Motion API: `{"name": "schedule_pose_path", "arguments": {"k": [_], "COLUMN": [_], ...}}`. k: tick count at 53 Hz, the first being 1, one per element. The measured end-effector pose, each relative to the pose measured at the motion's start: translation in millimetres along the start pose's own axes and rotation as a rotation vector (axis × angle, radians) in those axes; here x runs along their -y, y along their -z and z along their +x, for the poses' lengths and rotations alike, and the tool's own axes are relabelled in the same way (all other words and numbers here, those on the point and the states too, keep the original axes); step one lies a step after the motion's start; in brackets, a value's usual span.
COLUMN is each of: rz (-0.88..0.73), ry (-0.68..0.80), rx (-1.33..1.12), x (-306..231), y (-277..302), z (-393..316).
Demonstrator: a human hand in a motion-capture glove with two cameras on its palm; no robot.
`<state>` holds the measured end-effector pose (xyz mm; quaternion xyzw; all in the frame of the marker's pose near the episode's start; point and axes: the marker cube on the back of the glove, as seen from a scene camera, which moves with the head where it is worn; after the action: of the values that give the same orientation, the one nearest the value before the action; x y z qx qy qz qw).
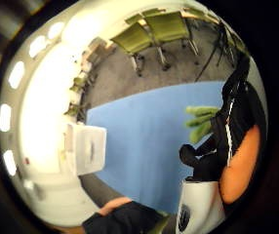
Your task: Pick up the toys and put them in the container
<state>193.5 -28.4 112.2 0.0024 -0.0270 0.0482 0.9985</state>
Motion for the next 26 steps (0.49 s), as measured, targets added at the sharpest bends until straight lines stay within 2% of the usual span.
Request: {"name": "schedule_pose_path", "arguments": {"k": [14, 26], "rz": [0.102, 0.151], "ry": [0.143, 0.308], "rx": [0.008, 0.036], "x": [8, -8], "y": [93, 137], "z": [-112, -237]}}
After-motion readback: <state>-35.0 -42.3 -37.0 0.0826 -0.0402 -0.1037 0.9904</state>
